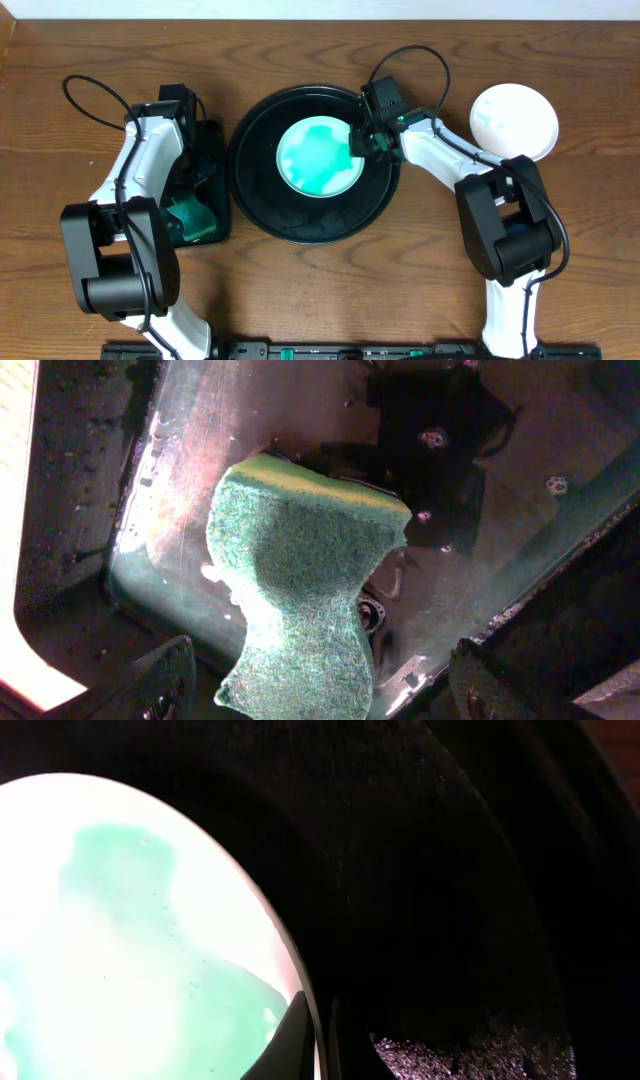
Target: Clean dirty plates on tray and stack at the side
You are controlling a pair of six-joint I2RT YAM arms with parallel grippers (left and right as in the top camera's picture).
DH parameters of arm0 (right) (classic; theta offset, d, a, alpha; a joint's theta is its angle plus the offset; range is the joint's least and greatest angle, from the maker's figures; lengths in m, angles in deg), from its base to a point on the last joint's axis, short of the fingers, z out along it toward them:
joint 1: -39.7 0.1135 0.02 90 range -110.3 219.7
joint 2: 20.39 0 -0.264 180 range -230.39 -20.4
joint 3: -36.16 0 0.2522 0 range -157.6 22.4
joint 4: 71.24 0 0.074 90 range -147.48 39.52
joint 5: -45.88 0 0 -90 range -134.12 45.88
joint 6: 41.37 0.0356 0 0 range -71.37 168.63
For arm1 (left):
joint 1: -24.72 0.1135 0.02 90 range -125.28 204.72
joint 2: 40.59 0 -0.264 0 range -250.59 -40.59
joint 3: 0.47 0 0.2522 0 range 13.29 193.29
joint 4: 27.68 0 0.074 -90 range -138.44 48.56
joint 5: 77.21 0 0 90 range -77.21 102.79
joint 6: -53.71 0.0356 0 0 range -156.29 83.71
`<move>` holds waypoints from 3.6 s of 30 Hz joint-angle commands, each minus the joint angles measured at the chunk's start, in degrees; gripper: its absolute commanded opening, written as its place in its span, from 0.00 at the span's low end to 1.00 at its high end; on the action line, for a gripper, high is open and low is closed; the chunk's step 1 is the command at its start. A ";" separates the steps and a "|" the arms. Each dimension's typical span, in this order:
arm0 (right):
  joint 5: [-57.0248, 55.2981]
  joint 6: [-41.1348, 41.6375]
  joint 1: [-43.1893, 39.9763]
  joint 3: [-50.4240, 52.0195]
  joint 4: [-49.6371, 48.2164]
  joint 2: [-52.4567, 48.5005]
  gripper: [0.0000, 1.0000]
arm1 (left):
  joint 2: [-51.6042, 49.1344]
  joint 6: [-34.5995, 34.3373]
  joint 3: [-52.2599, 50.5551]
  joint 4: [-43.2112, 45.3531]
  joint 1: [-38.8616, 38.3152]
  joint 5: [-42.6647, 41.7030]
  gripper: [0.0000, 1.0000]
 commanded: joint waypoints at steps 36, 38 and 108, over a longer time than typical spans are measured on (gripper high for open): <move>-15.56 0.94 6.19 1.99 9.14 4.07 0.51 | -0.52 -0.31 0.61 -0.35 -0.13 -0.63 0.82; -14.27 0.94 6.21 1.99 8.07 2.43 0.49 | -0.52 -0.31 0.61 -0.35 -0.13 -0.63 0.82; -11.52 2.14 5.81 1.99 -4.70 8.33 0.01 | -0.52 -0.31 0.61 -0.35 -0.13 -0.83 0.82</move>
